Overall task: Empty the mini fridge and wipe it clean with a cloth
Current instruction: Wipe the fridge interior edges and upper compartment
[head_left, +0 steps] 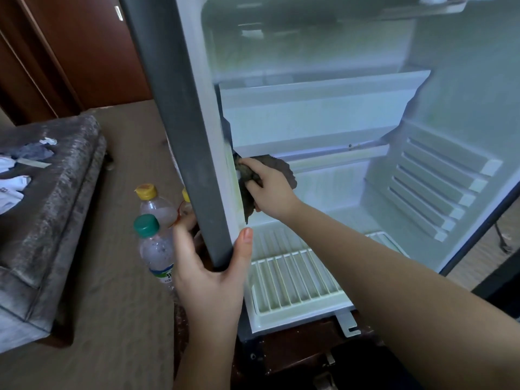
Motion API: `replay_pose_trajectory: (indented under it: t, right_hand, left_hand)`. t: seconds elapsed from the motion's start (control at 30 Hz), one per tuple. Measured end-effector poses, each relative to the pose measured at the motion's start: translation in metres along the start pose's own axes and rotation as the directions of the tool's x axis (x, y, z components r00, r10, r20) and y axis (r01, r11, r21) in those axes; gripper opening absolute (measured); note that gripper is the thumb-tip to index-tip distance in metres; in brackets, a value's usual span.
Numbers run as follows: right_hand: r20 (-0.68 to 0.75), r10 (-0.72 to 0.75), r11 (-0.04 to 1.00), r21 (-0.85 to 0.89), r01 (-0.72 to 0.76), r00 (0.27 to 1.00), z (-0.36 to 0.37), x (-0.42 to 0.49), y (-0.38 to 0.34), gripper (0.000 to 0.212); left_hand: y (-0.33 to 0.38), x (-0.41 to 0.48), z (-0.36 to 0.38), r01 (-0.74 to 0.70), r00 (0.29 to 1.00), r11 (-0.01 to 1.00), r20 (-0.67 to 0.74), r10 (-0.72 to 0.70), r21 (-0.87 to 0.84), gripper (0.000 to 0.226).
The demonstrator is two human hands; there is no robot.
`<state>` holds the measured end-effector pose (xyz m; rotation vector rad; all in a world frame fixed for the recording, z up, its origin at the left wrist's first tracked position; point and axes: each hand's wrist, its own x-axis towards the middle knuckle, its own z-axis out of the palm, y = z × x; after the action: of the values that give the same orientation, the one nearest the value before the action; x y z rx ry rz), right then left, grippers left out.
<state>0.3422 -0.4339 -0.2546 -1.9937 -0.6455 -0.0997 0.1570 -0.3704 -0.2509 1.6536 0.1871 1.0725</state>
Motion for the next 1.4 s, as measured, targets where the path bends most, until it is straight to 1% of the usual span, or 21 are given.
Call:
replay_pose_trajectory:
  t: [0.07,0.17,0.27,0.33,0.37,0.4,0.43,0.47,0.5,0.53,0.6,0.67,0.73,0.8,0.87,0.93,1.0,1.07,1.17,1.3,1.4]
  right_hand:
    - [-0.043,-0.018,0.999,-0.039,0.017,0.999,0.002,-0.004,0.002,0.053]
    - [-0.052,-0.060,0.989,-0.140,0.052,0.997,-0.003,-0.006,0.002,0.053]
    - [0.031,-0.133,0.974,-0.180,0.136,0.991,-0.018,-0.010,0.000,0.049]
    - [0.099,-0.142,0.969,-0.189,0.159,0.985,-0.030,-0.019,0.004,0.046]
    - [0.097,-0.118,0.977,-0.167,0.133,0.988,-0.037,-0.026,0.005,0.045]
    - [0.061,-0.093,0.985,-0.139,0.101,0.994,-0.044,-0.032,0.005,0.043]
    - [-0.015,-0.084,0.988,-0.135,0.081,0.996,-0.051,-0.037,0.005,0.041]
    - [-0.099,-0.101,0.982,-0.172,0.082,0.990,-0.058,-0.040,0.004,0.038]
    - [-0.156,-0.126,0.964,-0.250,0.084,0.980,-0.064,-0.041,0.001,0.036]
    - [-0.176,-0.147,0.936,-0.343,0.079,0.973,-0.069,-0.041,-0.002,0.036]
    - [-0.180,-0.162,0.835,-0.550,0.037,0.970,-0.076,-0.037,-0.008,0.036]
    - [-0.222,-0.184,0.741,-0.671,-0.013,0.957,-0.081,-0.033,-0.011,0.035]
    - [-0.283,-0.232,0.727,-0.686,-0.027,0.931,-0.082,-0.030,-0.011,0.032]
    - [-0.303,-0.279,0.721,-0.693,-0.010,0.911,-0.075,-0.028,-0.008,0.024]
    - [-0.274,-0.274,0.708,-0.707,0.000,0.922,-0.062,-0.024,-0.002,0.019]
    - [-0.222,-0.279,0.731,-0.681,0.057,0.934,-0.043,-0.022,0.000,0.018]
    - [-0.170,-0.319,0.767,-0.624,0.149,0.932,-0.018,-0.018,-0.005,0.027]
    - [-0.119,-0.358,0.771,-0.597,0.221,0.926,0.007,-0.012,-0.011,0.040]
    - [-0.124,-0.303,0.795,-0.579,0.179,0.945,0.016,-0.005,-0.013,0.039]
    - [-0.051,-0.327,0.715,-0.666,0.211,0.944,-0.005,-0.004,-0.009,0.035]
    - [-0.055,-0.262,0.714,-0.682,0.155,0.964,-0.023,-0.009,-0.005,0.035]
  left_hand:
    - [-0.001,0.000,0.002,-0.015,1.000,0.999,-0.012,0.016,0.033,0.040]
    - [-0.002,0.000,0.002,-0.028,0.999,0.998,-0.026,0.030,0.050,0.043]
    - [-0.001,-0.001,0.001,-0.030,0.999,0.999,-0.014,0.030,0.035,0.041]
    - [-0.001,0.000,0.000,-0.028,1.000,0.999,0.000,0.028,0.025,0.041]
    - [-0.001,0.000,-0.001,-0.024,1.000,0.999,0.007,0.024,0.021,0.041]
    - [-0.001,0.000,-0.001,-0.021,1.000,1.000,0.012,0.020,0.015,0.042]
    - [-0.001,0.001,-0.002,-0.018,1.000,1.000,0.015,0.018,0.008,0.042]
    - [-0.002,0.001,-0.003,-0.017,1.000,1.000,0.017,0.017,0.006,0.043]
    - [-0.003,0.001,-0.003,-0.017,1.000,1.000,0.019,0.017,0.005,0.044]
    - [-0.003,0.001,-0.003,-0.020,1.000,1.000,0.021,0.020,0.002,0.045]
    - [-0.004,0.000,-0.003,-0.025,0.999,1.000,0.029,0.025,-0.013,0.048]
    - [-0.006,0.000,-0.003,-0.017,0.999,0.999,0.036,0.018,-0.031,0.052]
    - [-0.006,0.000,-0.004,-0.006,0.999,0.999,0.041,0.007,-0.033,0.055]
    - [-0.006,0.001,-0.005,-0.004,0.999,1.000,0.043,0.005,-0.020,0.052]
    - [-0.006,0.002,-0.006,-0.004,0.999,1.000,0.044,0.004,-0.008,0.050]
    - [-0.007,0.002,-0.006,-0.002,0.999,1.000,0.044,0.003,-0.009,0.053]
    - [-0.007,0.001,-0.006,-0.003,0.999,1.000,0.049,0.003,-0.014,0.056]
    - [-0.007,0.002,-0.006,-0.005,0.998,1.000,0.059,0.006,-0.017,0.056]
    - [-0.006,0.002,-0.006,-0.004,0.998,1.000,0.063,0.005,-0.016,0.056]
    - [-0.004,0.002,-0.006,0.003,0.998,1.000,0.064,-0.002,-0.021,0.049]
    - [-0.005,0.001,-0.007,0.022,0.997,1.000,0.068,-0.021,-0.011,0.053]
